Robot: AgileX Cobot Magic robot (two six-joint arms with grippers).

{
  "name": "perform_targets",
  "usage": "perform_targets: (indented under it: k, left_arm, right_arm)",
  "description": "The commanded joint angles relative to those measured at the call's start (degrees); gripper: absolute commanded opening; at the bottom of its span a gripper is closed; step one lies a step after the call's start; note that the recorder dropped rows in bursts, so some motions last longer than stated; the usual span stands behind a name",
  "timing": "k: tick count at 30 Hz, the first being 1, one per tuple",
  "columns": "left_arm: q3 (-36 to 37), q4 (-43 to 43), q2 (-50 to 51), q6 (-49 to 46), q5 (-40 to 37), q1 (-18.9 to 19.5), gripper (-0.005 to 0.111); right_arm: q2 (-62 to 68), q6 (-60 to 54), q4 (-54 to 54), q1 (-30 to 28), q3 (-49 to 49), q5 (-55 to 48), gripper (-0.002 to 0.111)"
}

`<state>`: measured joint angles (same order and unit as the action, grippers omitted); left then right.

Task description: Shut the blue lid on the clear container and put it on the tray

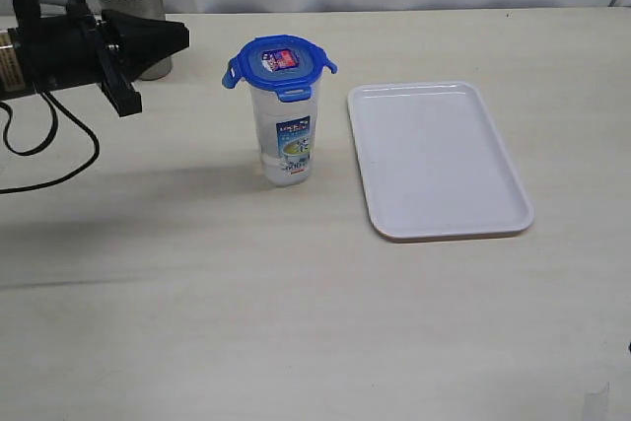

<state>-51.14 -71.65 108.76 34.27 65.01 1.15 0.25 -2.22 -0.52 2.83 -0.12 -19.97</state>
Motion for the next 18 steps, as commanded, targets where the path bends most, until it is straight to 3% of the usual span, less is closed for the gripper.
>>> perform_targets:
  k: [1,9,13,18]
  left_arm:
    - [-2.56,-0.31,3.8,0.12,1.98,-0.54,0.0]
    - [-2.94,-0.06,6.44,0.12,4.31,-0.54,0.0]
    - [-2.94,-0.06,6.49,0.12,4.56,-0.54,0.0]
    - [-2.94,-0.54,6.49,0.12,4.55,-0.54,0.0]
  right_arm:
    - [-0.25,-0.43,-0.67,-0.25,0.12,1.01,0.004]
    - [-0.25,-0.72,-1.66,-0.25,0.12,19.97,0.004]
    - [-0.25,7.39,-1.68,-0.25,0.12,41.18,0.004]
    - [-0.25,11.26,-1.68,-0.25,0.12,58.08,0.004]
